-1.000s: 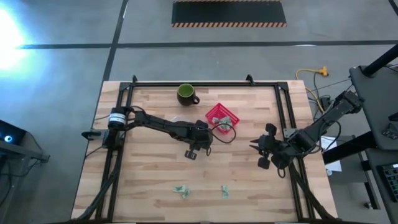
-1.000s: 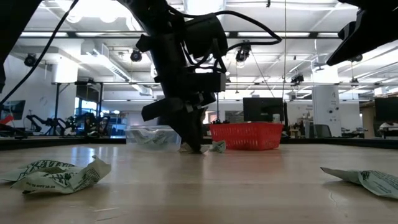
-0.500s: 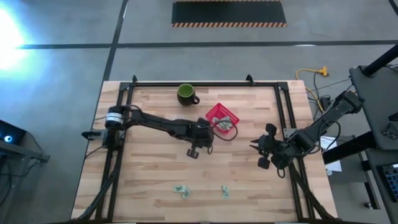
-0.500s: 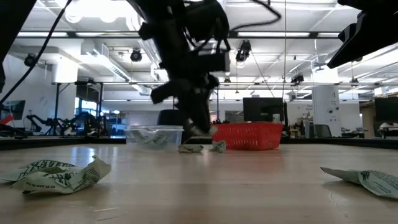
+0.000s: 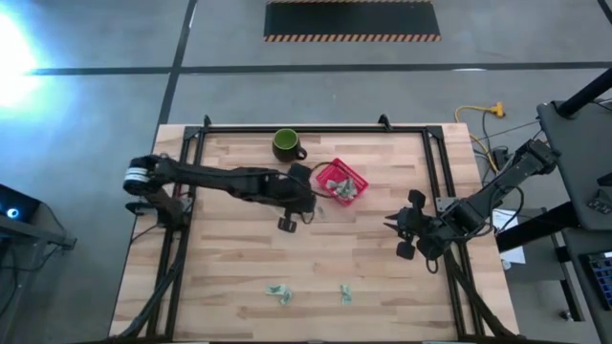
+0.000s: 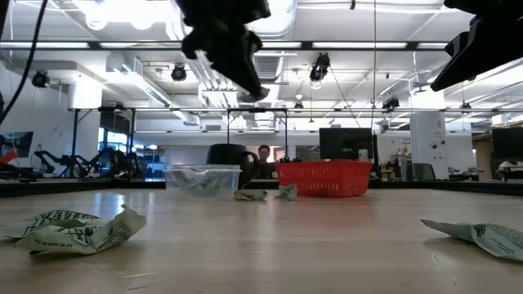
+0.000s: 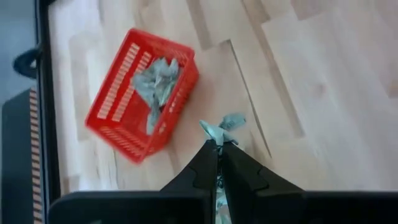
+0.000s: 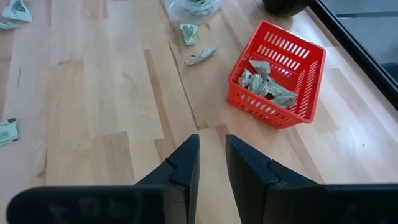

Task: Pick and place items into bin
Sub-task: Put the stevia packet into the transparent bin

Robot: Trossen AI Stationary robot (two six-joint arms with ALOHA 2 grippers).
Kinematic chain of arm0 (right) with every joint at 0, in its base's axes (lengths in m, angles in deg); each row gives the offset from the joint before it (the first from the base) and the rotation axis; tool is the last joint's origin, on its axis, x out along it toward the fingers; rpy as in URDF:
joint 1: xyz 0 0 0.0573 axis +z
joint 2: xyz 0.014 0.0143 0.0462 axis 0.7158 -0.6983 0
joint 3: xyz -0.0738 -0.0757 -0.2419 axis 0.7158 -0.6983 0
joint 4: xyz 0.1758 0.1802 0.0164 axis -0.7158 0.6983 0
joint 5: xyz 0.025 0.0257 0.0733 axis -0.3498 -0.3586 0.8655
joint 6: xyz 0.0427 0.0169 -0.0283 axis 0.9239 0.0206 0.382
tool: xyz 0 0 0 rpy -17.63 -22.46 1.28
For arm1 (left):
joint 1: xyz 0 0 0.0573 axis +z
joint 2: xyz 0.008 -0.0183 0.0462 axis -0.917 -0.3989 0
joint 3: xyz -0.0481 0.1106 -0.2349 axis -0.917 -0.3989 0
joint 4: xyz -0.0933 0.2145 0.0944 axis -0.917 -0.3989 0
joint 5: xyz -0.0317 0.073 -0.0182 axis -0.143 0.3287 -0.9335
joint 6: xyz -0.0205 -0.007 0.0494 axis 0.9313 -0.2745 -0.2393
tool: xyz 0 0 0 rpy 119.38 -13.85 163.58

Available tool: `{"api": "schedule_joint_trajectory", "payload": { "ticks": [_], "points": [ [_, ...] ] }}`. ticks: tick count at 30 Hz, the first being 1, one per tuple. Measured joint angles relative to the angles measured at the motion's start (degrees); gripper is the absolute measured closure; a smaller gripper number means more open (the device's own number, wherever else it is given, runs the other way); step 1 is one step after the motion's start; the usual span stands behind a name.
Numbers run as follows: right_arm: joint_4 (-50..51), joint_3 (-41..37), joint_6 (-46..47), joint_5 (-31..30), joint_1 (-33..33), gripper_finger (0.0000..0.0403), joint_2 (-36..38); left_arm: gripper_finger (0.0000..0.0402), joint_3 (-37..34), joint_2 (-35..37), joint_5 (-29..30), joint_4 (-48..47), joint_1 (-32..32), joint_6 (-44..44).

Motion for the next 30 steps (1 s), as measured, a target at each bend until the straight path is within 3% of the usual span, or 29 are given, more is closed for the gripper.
{"api": "schedule_joint_trajectory", "payload": {
  "ticks": [11,23,30],
  "points": [
    [-1.07,-0.2,-0.13,0.05,0.04,0.0335,-0.13,0.0401,-12.6,4.72,0.0,-0.33,5.04,2.8],
    [-1.46,-0.28,-0.13,-0.08,0.04,0.0335,-0.13,0.0401,-18.49,4.72,-1.09,0.46,7.99,5.72],
    [-2.1,-0.31,-0.13,-0.08,0.04,0.0335,-0.13,0.0337,-19.0,4.72,-1.03,0.98,7.99,5.54]
  ]
}}
